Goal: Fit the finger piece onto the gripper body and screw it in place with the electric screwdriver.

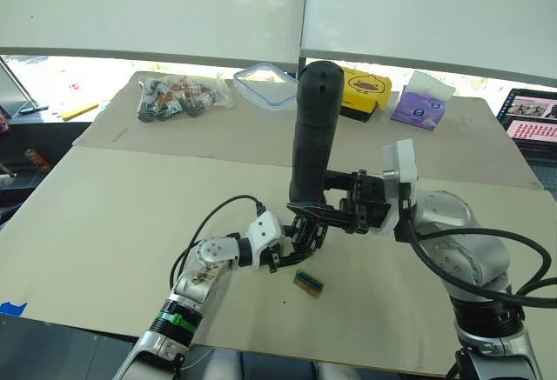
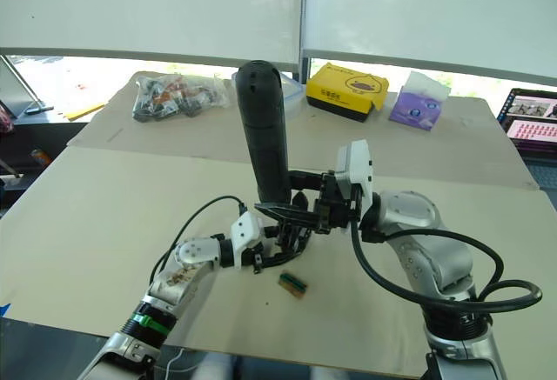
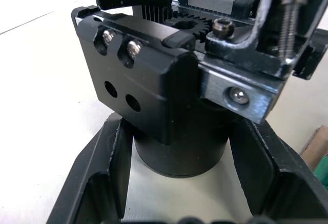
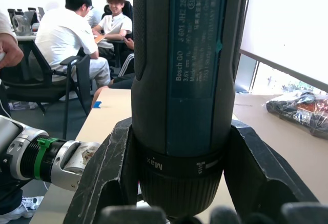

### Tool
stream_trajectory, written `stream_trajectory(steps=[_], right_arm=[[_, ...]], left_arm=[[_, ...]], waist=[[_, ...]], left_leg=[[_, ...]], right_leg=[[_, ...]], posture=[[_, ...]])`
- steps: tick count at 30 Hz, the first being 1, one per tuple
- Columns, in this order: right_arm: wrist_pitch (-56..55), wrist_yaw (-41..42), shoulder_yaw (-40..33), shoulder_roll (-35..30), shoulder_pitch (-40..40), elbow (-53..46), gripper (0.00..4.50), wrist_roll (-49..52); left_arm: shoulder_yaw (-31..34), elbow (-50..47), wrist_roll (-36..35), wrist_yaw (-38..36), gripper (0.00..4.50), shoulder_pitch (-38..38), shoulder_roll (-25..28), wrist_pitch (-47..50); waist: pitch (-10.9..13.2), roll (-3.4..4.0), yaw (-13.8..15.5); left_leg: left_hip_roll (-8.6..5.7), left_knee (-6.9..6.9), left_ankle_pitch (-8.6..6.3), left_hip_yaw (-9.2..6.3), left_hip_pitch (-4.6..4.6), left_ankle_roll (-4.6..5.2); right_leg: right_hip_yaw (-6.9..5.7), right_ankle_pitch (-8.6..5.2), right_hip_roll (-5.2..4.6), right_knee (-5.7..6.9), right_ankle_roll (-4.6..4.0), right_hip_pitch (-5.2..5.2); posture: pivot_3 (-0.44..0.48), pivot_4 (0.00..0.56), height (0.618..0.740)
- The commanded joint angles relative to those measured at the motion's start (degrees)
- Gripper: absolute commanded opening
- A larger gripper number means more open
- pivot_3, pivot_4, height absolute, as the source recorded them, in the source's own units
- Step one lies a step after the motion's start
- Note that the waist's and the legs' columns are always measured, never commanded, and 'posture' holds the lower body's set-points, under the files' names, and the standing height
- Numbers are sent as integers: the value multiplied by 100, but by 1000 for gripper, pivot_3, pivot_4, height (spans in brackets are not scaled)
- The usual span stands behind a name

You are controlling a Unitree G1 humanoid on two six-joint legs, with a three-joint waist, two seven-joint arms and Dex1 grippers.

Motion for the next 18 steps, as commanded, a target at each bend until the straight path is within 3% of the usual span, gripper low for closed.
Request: stream_trajectory(steps=[1,18], right_arm=[[-62,-13,-154,50,-242,-283,1906,314],[31,-17,-92,-70,-238,-252,1906,317]], left_arm=[[-308,112,85,-126,2256,192,18,254],[-322,85,69,-94,2256,216,10,330]], waist=[[0,0,0],[0,0,1]], left_leg=[[0,0,0,0,0,0],[0,0,0,0,0,0]], right_leg=[[0,0,0,0,0,0],[-1,0,0,-1,0,1]], posture=[[0,150,740],[0,150,740]])
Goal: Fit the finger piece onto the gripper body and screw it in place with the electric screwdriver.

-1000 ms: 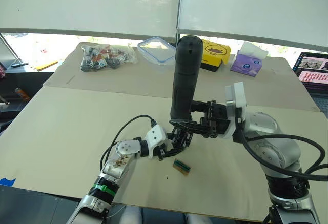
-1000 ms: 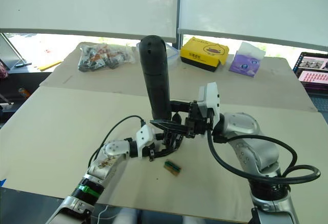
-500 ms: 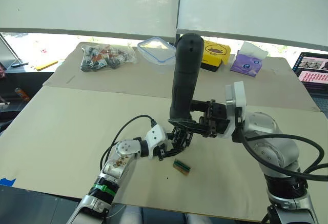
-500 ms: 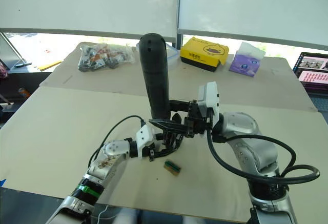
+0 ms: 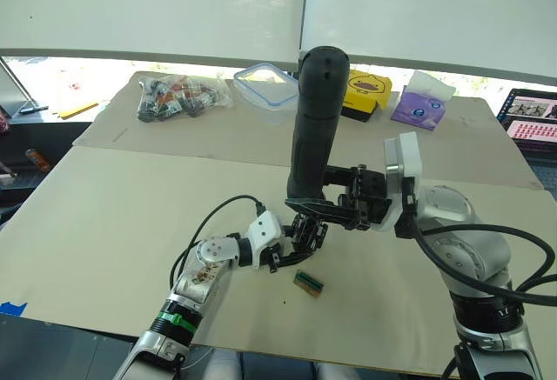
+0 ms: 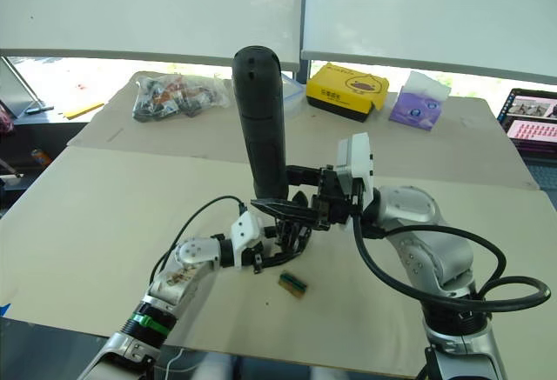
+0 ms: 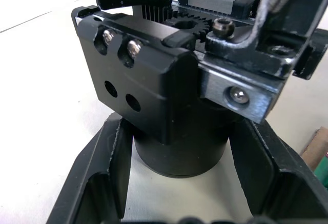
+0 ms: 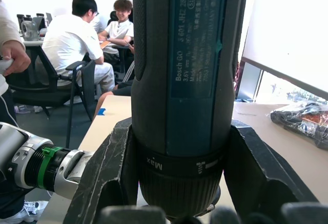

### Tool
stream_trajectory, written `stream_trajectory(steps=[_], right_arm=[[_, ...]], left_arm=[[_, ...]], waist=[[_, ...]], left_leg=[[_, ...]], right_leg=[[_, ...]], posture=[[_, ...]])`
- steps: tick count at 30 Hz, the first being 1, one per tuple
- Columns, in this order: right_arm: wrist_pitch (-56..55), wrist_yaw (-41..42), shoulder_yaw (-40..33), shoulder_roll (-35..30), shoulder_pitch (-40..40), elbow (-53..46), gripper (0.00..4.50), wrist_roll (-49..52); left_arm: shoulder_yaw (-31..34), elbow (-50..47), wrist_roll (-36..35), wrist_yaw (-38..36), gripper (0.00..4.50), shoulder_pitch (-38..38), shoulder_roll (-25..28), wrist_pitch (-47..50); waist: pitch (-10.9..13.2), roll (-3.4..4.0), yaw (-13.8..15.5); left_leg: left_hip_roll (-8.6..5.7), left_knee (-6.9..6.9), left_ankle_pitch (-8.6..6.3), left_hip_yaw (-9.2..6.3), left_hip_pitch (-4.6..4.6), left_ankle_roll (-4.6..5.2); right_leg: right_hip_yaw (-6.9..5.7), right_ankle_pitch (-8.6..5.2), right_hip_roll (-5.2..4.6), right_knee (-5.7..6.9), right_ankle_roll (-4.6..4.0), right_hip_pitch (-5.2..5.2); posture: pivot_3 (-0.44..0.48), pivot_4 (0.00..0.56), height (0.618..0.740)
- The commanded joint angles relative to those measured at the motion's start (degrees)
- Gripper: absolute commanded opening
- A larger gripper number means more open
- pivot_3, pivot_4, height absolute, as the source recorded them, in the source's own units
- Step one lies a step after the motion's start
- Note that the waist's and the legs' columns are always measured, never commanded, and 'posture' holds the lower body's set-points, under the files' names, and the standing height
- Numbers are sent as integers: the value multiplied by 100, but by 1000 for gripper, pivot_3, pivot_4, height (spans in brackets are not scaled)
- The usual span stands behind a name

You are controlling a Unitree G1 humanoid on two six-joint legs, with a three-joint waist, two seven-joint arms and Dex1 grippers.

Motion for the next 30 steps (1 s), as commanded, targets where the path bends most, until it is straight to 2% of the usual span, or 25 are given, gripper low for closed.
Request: stream_trajectory(steps=[1,30], right_arm=[[-12,-14,-91,-32,-70,-239,1906,155],[150,-70,3,-110,-5,-242,1906,95]], left_arm=[[-322,107,109,-98,2256,213,14,261],[-314,149,120,-104,2256,212,32,232]], waist=[[0,0,0],[0,0,-1]], left_leg=[[0,0,0,0,0,0],[0,0,0,0,0,0]], right_leg=[[0,0,0,0,0,0],[0,0,0,0,0,0]], posture=[[0,150,740],[0,150,740]])
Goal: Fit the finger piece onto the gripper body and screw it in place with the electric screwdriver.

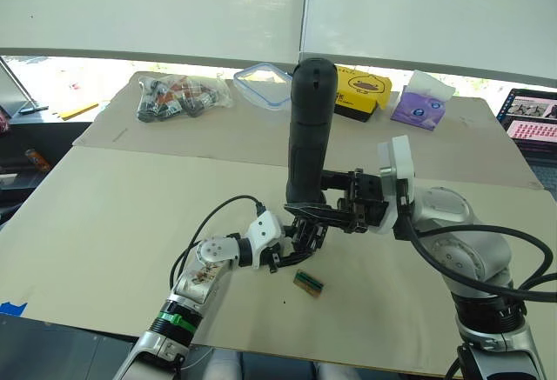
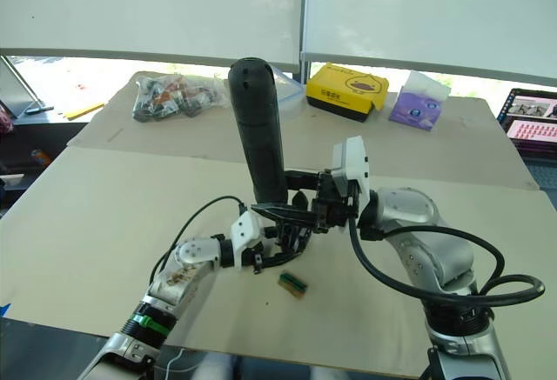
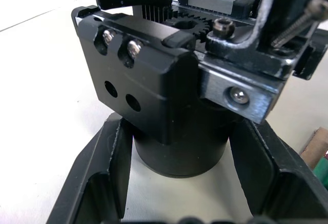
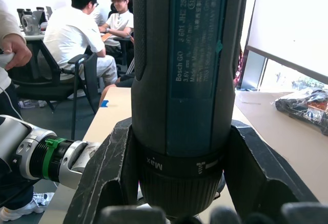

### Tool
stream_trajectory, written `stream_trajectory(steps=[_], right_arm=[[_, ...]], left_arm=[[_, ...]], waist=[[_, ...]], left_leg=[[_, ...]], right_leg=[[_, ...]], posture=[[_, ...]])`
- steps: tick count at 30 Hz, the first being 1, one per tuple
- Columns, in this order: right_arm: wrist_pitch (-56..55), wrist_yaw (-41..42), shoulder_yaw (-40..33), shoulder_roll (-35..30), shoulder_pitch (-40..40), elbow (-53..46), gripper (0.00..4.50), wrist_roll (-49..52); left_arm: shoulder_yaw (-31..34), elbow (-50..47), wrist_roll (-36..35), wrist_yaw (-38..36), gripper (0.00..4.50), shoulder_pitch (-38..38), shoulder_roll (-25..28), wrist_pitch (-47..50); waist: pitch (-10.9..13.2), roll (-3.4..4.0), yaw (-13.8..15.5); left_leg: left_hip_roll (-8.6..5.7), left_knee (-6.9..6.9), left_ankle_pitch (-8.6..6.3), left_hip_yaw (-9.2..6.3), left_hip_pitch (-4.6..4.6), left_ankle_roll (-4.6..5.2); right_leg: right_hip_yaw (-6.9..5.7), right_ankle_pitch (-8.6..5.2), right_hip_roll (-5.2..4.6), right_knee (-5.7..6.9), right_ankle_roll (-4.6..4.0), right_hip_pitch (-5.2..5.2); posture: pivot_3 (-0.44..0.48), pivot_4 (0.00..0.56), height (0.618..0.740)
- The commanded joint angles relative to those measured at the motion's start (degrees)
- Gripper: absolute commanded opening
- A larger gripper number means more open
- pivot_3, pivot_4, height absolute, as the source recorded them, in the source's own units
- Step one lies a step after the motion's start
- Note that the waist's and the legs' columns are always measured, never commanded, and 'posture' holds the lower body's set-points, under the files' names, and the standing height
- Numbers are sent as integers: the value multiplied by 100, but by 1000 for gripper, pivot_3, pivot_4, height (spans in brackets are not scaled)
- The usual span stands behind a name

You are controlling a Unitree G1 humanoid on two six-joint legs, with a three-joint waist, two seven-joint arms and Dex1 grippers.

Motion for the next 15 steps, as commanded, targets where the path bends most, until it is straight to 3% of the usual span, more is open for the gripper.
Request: stream_trajectory(steps=[1,15], right_arm=[[-32,-46,-82,-9,-19,-236,1906,101],[-3,-121,-56,21,26,-294,1906,141]], left_arm=[[-313,169,126,-104,2256,205,30,204],[-322,163,127,-97,2256,230,22,201]], waist=[[0,0,0],[0,0,-1]], left_leg=[[0,0,0,0,0,0],[0,0,0,0,0,0]], right_leg=[[0,0,0,0,0,0],[0,0,0,0,0,0]], posture=[[0,150,740],[0,150,740]])
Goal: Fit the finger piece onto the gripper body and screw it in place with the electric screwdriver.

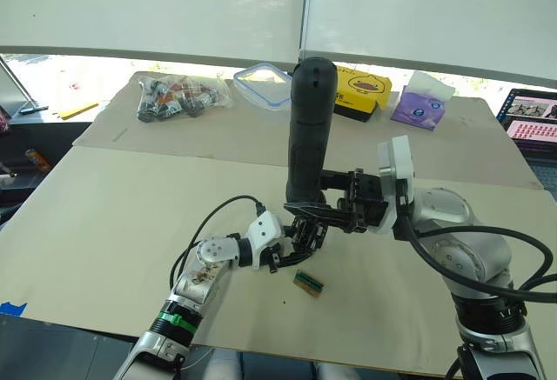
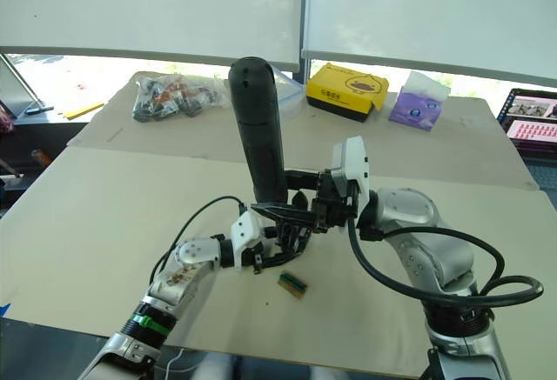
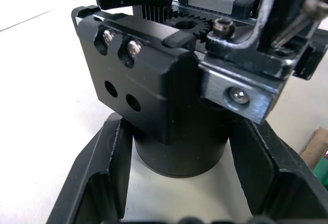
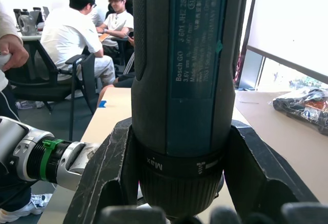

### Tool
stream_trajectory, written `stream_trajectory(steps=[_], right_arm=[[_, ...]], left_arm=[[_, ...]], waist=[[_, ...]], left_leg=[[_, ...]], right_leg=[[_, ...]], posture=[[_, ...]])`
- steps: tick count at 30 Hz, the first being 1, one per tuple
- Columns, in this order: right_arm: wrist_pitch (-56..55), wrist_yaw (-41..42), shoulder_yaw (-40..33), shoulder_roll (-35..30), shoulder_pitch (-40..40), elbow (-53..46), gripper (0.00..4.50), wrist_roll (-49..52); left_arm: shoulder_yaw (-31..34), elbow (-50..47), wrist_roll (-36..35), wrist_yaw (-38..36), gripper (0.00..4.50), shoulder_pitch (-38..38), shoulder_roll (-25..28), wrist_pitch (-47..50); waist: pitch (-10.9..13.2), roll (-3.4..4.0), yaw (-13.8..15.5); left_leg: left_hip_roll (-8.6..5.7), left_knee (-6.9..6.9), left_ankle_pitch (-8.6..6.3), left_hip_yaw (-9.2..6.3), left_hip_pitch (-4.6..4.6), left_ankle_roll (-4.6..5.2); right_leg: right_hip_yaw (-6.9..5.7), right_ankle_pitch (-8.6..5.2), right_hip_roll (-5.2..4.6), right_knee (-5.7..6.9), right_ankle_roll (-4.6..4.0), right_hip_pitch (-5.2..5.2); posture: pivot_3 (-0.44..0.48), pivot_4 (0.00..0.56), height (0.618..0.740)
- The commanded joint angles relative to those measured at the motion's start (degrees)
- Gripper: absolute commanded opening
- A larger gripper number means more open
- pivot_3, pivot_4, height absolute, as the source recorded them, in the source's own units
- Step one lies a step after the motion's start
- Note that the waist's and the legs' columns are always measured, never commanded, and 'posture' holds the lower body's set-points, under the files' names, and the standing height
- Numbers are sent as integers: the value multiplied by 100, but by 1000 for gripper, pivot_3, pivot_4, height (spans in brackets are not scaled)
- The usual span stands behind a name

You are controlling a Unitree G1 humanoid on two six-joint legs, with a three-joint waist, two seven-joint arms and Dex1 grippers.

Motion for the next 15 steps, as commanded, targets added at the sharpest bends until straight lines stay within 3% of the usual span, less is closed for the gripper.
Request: stream_trajectory(steps=[1,15], right_arm=[[-12,-39,-59,20,3,-251,1906,138],[-45,-109,-14,50,-9,-260,1906,133]], left_arm=[[-324,167,128,-100,2256,224,22,200],[-327,177,132,-104,2256,224,24,192]], waist=[[0,0,0],[0,0,0]], left_leg=[[0,0,0,0,0,0],[0,0,0,0,0,0]], right_leg=[[0,0,0,0,0,0],[0,0,0,0,0,0]], posture=[[0,150,740],[0,150,740]])
